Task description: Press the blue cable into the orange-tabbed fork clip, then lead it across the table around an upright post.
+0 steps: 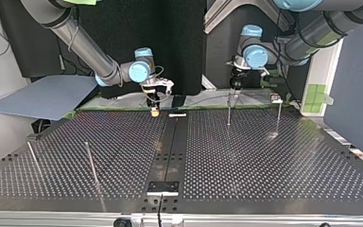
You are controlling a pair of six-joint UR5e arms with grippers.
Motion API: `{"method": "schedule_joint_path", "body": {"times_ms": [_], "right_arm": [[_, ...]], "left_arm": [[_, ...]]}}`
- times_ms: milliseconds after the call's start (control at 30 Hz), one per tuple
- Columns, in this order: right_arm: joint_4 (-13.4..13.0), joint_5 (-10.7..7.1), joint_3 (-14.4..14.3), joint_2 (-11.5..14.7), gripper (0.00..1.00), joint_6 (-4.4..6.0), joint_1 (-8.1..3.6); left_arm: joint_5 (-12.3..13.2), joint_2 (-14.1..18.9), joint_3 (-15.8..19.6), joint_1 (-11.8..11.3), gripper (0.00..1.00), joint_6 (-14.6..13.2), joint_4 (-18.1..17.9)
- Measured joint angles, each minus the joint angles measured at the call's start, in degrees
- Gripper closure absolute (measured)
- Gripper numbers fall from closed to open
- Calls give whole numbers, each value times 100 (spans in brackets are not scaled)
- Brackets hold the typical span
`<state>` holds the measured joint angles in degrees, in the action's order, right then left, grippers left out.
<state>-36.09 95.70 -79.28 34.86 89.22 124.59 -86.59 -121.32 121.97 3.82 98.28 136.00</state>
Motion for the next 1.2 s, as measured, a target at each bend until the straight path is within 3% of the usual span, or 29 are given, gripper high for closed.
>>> {"method": "schedule_joint_path", "body": {"times_ms": [800, 967, 1200], "right_arm": [[-1, -14, 1, 0, 100, 17, 0], [-2, -15, 1, 0, 100, 18, 0], [-4, -15, 1, 0, 100, 18, 0]], "left_arm": [[-280, -6, 0, 115, 0, 18, 77], [-261, -8, 0, 155, 0, 19, 77], [-3, -6, 0, 325, 0, 118, 10]]}}
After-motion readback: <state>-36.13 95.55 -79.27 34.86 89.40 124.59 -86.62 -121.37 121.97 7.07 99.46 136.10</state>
